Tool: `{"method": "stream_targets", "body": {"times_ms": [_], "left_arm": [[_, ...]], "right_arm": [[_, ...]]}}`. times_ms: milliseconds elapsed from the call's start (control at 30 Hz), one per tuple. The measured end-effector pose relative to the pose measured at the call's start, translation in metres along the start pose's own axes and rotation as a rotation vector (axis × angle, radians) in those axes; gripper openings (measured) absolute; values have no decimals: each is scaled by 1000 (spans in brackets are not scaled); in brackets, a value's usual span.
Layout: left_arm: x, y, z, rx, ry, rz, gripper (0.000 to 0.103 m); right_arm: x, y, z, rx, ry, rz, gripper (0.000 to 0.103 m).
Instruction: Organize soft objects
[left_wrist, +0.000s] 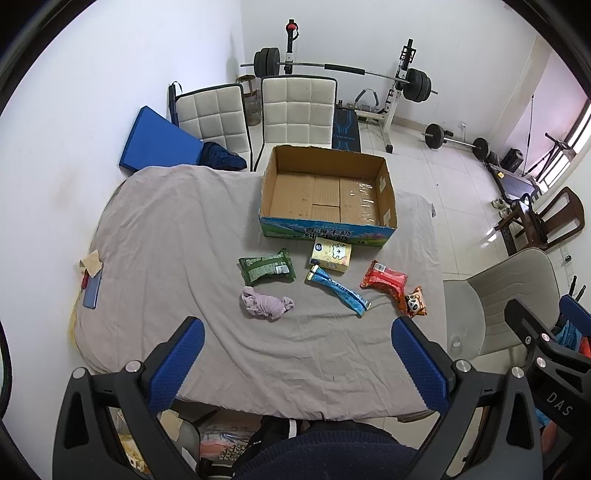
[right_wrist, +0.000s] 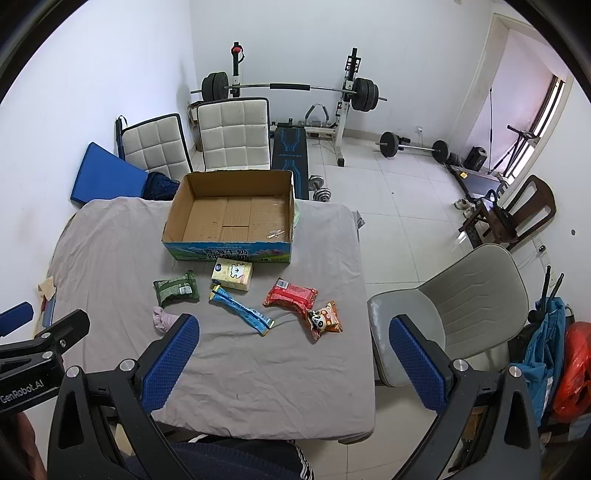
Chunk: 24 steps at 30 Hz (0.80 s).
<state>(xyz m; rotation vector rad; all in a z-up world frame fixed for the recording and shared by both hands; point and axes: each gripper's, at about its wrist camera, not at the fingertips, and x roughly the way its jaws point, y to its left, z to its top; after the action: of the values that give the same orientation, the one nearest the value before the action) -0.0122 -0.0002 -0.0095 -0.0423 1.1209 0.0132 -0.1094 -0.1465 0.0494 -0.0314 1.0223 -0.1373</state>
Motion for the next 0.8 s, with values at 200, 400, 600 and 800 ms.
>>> {"method": "stream_targets", "body": {"times_ms": [200, 400, 600, 800], "left_arm": [[-2, 0, 0, 0, -7, 1, 103], [-7, 0, 2, 6, -20, 7, 103], [-13, -1, 0, 9, -35, 4, 103], [-18, -2, -1, 11, -50, 5, 103]], "right_arm": [[1, 0, 3, 0, -9, 1, 103], [-2, -1, 3, 2, -17, 4, 103], [-4, -3, 3, 5, -25, 1, 103], [-10, -6, 0, 12, -43, -3, 103]]}}
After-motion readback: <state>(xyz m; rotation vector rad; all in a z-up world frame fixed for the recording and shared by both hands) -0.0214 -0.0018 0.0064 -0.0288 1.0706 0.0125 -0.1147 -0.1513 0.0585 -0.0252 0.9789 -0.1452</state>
